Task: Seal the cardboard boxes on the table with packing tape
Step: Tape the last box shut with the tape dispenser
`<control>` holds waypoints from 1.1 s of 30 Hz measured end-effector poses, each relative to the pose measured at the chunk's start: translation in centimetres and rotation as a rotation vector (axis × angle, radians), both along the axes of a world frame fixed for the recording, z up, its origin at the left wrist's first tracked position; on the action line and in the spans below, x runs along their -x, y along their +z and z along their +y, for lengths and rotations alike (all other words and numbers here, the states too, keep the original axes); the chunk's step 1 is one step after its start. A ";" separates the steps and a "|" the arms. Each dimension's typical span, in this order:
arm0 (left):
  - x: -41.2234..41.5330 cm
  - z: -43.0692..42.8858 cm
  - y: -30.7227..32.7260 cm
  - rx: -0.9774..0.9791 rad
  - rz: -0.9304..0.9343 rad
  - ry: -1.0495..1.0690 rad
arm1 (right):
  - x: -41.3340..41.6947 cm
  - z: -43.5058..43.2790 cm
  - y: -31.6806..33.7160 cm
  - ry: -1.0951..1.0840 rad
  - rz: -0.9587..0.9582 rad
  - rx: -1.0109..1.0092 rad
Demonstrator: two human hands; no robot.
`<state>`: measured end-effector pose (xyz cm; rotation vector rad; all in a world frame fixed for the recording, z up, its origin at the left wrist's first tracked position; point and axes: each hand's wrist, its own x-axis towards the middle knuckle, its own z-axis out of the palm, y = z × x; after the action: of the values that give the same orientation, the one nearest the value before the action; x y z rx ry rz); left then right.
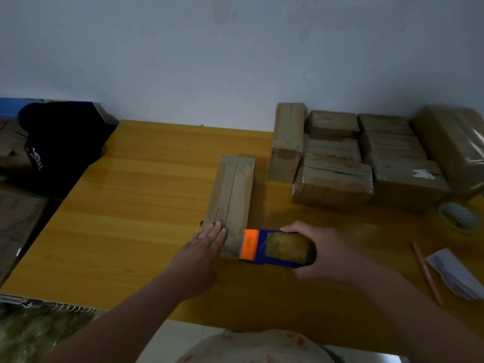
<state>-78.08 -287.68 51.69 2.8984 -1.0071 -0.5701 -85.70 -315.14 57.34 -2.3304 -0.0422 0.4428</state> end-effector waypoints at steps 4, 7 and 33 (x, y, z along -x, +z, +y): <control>0.0 0.1 -0.3 0.002 -0.007 -0.008 | 1.0 -2.0 -0.5 -0.007 0.034 -0.006; 0.0 -0.1 -0.2 0.007 -0.006 -0.010 | 1.1 -2.4 -0.5 -0.001 0.045 -0.016; 0.1 -0.3 -0.5 0.063 -0.051 0.005 | -3.9 1.3 -0.2 -0.063 0.285 0.126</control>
<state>-78.16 -288.01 51.22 2.8732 -1.0042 -0.4571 -81.82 -313.84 57.11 -2.3602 0.2013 0.7603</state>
